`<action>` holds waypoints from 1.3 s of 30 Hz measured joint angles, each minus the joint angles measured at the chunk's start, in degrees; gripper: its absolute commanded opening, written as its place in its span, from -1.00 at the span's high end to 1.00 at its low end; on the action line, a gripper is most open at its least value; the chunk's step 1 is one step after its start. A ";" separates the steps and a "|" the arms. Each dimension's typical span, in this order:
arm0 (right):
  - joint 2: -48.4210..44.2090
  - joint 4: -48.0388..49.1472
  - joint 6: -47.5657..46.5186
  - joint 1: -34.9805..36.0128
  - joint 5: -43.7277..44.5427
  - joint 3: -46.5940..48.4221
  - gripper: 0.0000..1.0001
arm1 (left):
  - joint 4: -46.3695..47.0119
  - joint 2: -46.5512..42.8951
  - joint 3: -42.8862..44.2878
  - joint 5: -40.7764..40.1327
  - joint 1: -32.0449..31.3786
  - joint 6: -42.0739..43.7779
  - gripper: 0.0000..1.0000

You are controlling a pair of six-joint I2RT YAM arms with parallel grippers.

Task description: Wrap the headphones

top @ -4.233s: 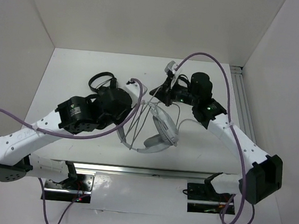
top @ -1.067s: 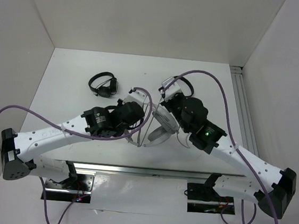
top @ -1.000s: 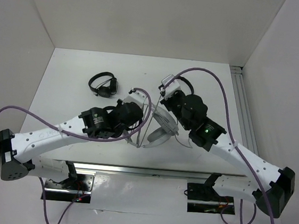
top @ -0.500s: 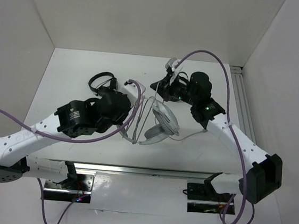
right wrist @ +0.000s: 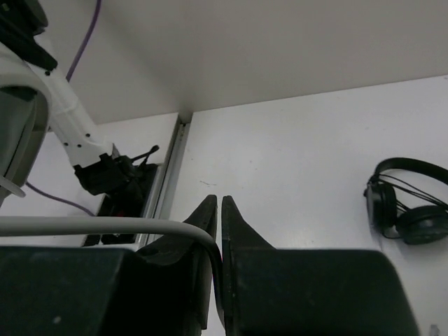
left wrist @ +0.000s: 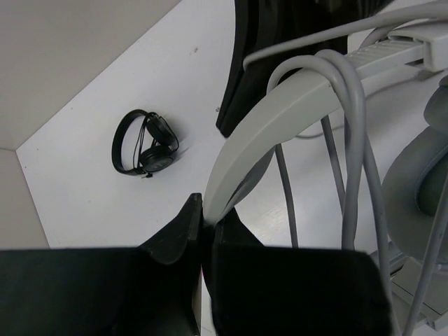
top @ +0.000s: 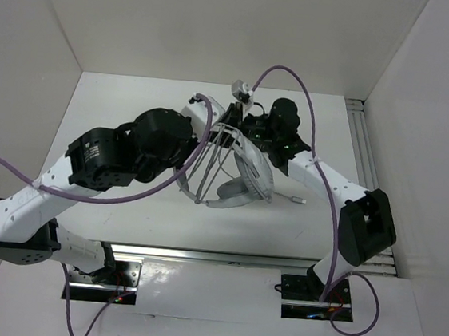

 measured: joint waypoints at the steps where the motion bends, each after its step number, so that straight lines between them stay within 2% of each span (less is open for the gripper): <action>1: 0.76 2.62 1.86 0.61 -0.61 -0.68 0.73 | 0.00 0.24 0.63 -0.26 -0.11 0.00 1.00; 3: 2.49 7.58 4.52 1.86 -1.51 -1.81 0.71 | 0.13 0.33 1.53 -0.92 -0.35 -0.22 1.00; 9: 10.67 20.85 13.11 4.04 -2.14 -5.92 0.37 | 3.54 -0.15 4.00 -3.80 -1.11 -2.16 1.00; 15: 21.70 35.45 23.96 4.15 -1.77 -7.32 0.35 | 6.40 -1.22 9.66 -8.63 -1.33 -4.44 1.00; 19: 27.76 40.72 29.99 5.03 -1.62 -7.52 0.35 | 7.56 -0.66 14.82 -13.53 -1.36 -4.61 1.00; 21: 29.97 42.42 32.54 5.64 -1.36 -8.79 0.73 | 8.61 0.24 16.72 -16.04 -1.25 -4.17 1.00; 22: 30.75 42.95 33.86 5.90 -1.14 -9.79 0.84 | 9.16 0.92 17.51 -17.09 -0.90 -3.96 1.00; 24: 32.44 43.85 36.61 6.43 -0.72 -12.24 0.93 | 9.86 2.62 19.06 -18.47 0.11 -2.82 1.00; 28: 33.81 44.81 40.70 7.28 0.31 -17.16 1.00 | 9.40 6.10 19.41 -19.50 4.79 -0.98 1.00; 33: 32.13 45.75 41.59 9.99 1.97 -26.08 1.00 | 9.51 8.81 16.39 -16.06 15.89 -1.42 1.00; 36: 26.60 44.70 38.23 13.79 2.71 -31.21 1.00 | 9.66 10.91 14.95 -12.85 23.61 -2.75 1.00; 39: 16.92 42.80 31.28 18.60 4.13 -33.07 1.00 | 10.60 13.66 14.40 -11.47 28.57 -4.35 1.00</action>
